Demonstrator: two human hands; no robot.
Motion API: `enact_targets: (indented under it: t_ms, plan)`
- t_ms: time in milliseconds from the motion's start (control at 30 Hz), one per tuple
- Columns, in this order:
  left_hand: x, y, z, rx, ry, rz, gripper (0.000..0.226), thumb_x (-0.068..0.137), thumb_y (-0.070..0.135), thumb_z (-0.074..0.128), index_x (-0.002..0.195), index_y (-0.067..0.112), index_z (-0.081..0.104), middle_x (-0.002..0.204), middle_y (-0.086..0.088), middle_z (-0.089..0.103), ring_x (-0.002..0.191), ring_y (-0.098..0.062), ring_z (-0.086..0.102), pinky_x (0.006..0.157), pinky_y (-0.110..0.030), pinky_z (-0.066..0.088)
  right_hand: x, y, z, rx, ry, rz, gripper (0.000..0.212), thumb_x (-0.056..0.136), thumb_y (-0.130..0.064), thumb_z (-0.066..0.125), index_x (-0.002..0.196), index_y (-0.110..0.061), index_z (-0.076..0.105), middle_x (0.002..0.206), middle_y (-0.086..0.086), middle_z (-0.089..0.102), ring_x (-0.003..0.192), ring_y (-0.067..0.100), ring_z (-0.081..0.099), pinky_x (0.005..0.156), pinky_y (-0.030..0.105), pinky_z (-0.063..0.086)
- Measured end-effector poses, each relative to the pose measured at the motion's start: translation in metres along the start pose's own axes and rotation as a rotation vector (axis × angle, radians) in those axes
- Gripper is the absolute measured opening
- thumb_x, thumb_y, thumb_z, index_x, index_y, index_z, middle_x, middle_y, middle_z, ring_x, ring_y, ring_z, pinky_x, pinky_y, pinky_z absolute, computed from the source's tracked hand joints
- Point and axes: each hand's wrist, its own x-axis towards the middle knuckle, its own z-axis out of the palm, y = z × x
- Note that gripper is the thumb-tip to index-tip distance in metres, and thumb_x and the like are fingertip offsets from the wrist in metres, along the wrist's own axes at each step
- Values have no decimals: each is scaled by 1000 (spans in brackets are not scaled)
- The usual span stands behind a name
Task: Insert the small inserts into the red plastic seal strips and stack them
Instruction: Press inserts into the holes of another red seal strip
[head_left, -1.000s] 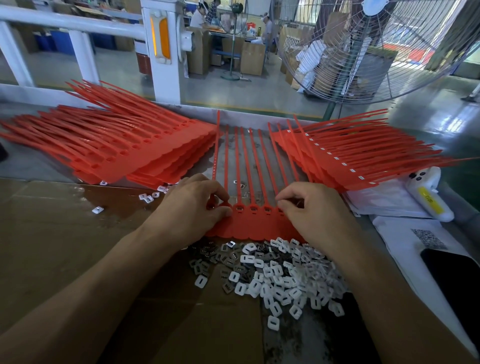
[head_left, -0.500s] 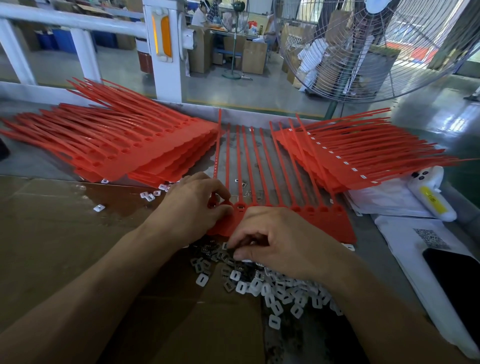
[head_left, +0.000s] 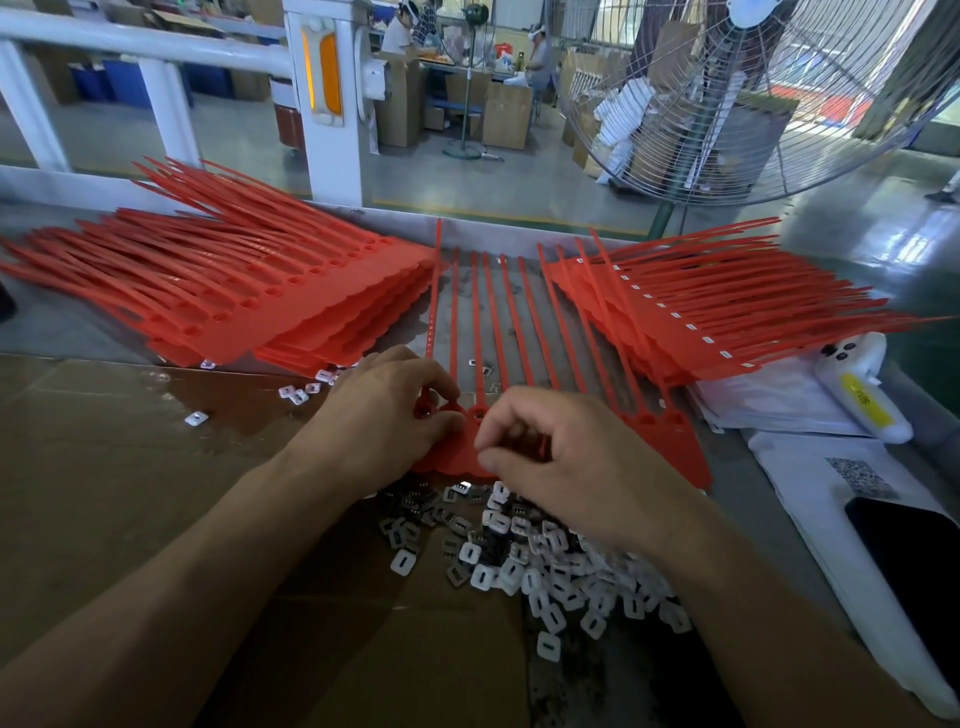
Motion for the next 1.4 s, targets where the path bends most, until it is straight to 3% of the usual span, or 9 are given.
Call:
enact_targets:
  t_ms: [100,267,533,700,867,1033,1400]
  plan:
    - [0,0,0,-5,1,-1,26,87,44,75,111,33,72,106,12,56,102,-11,54,96,-38,48,3,10,-11,51,181,67,12,96,-26,72,101,-38,72,94,-27,70,85,-8,67,70,5,46]
    - [1,-1,1,-11,-8,-7,28,88,46,74,112,34,71,107,15,55,103,-10,53,96,-37,48,1,30,-32,188,375,225,17,95,-14,73,91,-31,75,72,-15,71,57,-4,62,53,11,46]
    - [0,0,0,-4,-10,-9,27,88,46,74,112,34,71,107,15,54,103,-10,53,96,-36,48,3,23,-18,216,183,189,13,97,-21,70,93,-33,76,75,-14,72,61,-1,65,60,16,49]
    - [0,0,1,-5,4,-5,26,88,44,74,112,34,71,106,15,54,101,-9,53,93,-34,47,0,19,-10,58,49,106,13,98,-27,70,103,-36,77,80,-38,65,77,-16,62,66,5,44]
    - [0,0,1,-2,7,-3,27,88,44,74,112,33,71,105,14,54,101,-9,52,94,-34,47,1,17,-10,122,74,91,17,98,-20,70,104,-33,78,77,-28,69,70,-10,64,61,5,44]
    - [-1,0,0,2,-3,1,27,89,44,73,113,31,71,109,11,56,103,-12,54,95,-38,48,2,17,-9,155,77,107,21,94,-15,75,102,-33,78,91,-14,74,77,-4,66,66,10,48]
    - [0,-1,0,-6,11,12,27,88,43,74,112,31,72,106,13,55,101,-10,54,94,-35,49,3,21,-7,169,156,115,17,94,-21,75,92,-37,76,85,-16,72,72,-2,65,61,9,47]
